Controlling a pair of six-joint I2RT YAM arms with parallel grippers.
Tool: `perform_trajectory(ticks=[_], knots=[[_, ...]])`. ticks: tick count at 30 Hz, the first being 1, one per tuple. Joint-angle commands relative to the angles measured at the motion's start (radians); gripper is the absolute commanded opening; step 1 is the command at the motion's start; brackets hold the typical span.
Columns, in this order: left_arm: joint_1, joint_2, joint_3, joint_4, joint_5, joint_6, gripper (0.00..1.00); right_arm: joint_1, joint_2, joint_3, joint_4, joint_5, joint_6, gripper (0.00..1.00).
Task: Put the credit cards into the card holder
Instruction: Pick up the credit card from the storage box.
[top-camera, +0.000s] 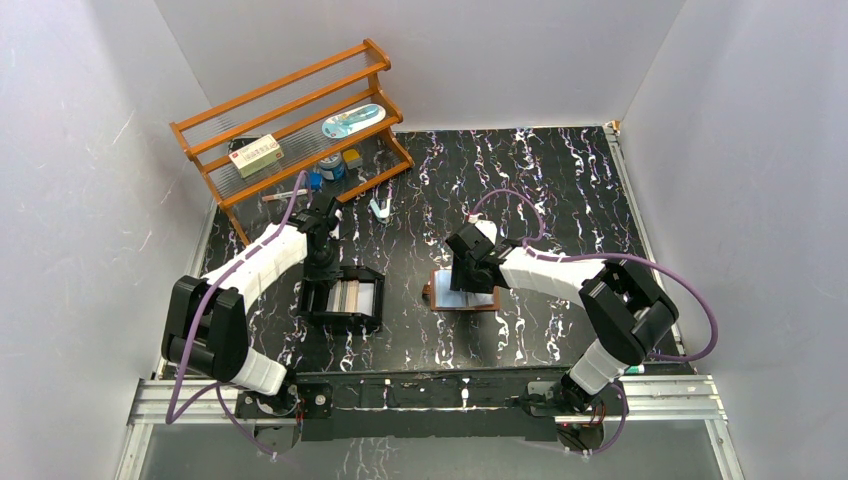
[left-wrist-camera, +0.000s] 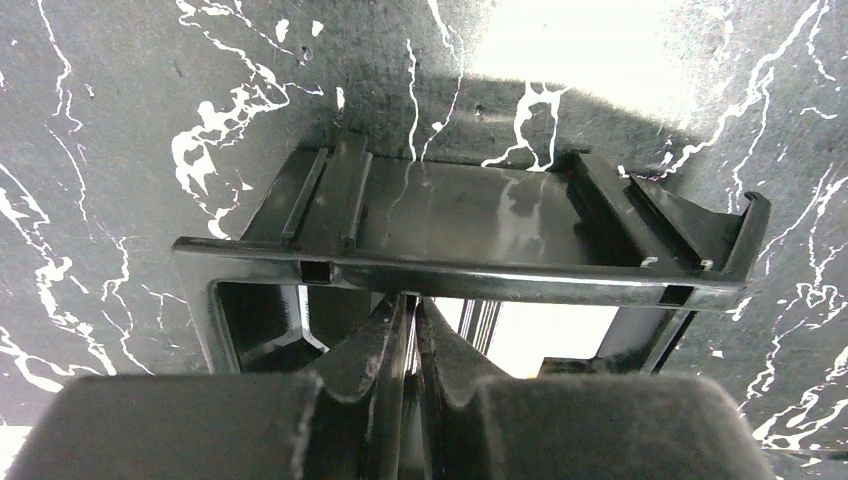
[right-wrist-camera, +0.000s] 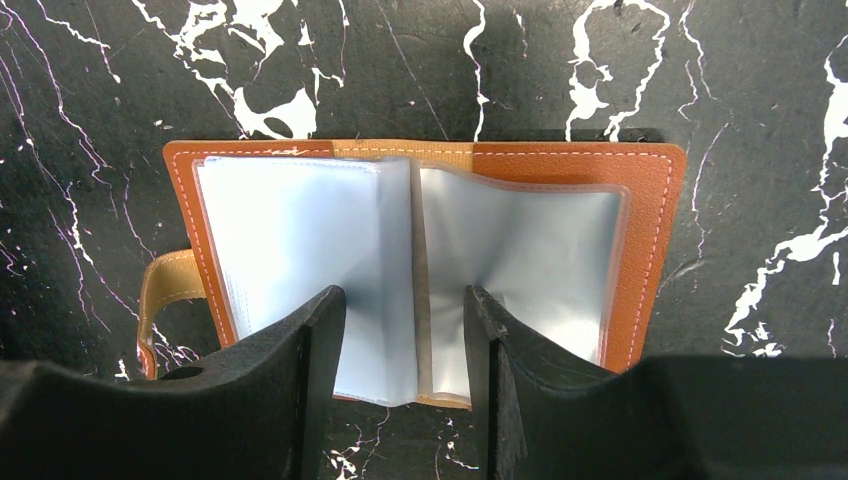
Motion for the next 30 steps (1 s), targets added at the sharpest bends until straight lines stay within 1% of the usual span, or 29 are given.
perform_trajectory(ticks=[1, 5, 12, 15, 17, 18, 20, 22, 24, 30], knots=[[-0.001, -0.043, 0.037, -0.021, 0.055, -0.007, 0.05, -0.006, 0.018, -0.040, -0.029, 0.010, -0.004, 0.55], [0.000, -0.036, 0.047, -0.027, 0.055, -0.009, 0.00, -0.006, 0.013, -0.043, -0.029, 0.011, -0.004, 0.55], [0.000, -0.041, 0.045, -0.035, 0.029, -0.020, 0.00, -0.006, 0.002, -0.056, -0.028, 0.010, 0.000, 0.55], [0.000, -0.055, 0.054, -0.049, -0.039, -0.034, 0.14, -0.006, 0.000, -0.051, -0.028, 0.011, -0.003, 0.55], [-0.001, -0.061, 0.053, -0.052, -0.064, -0.034, 0.27, -0.006, -0.002, -0.053, -0.026, 0.009, 0.000, 0.55], [0.000, -0.060, 0.052, -0.052, -0.068, -0.032, 0.31, -0.007, -0.002, -0.053, -0.025, 0.008, -0.001, 0.54], [0.000, -0.052, 0.048, -0.052, -0.077, -0.025, 0.34, -0.006, -0.003, -0.051, -0.027, 0.008, -0.001, 0.55], [-0.001, -0.050, 0.026, -0.033, -0.085, -0.021, 0.34, -0.006, -0.004, -0.051, -0.027, 0.007, 0.000, 0.55], [0.000, -0.044, 0.000, -0.003, -0.062, -0.004, 0.34, -0.006, -0.005, -0.050, -0.028, 0.006, -0.001, 0.55], [-0.001, -0.013, -0.047, 0.031, -0.049, -0.006, 0.34, -0.006, -0.013, -0.050, -0.032, 0.009, 0.001, 0.55]])
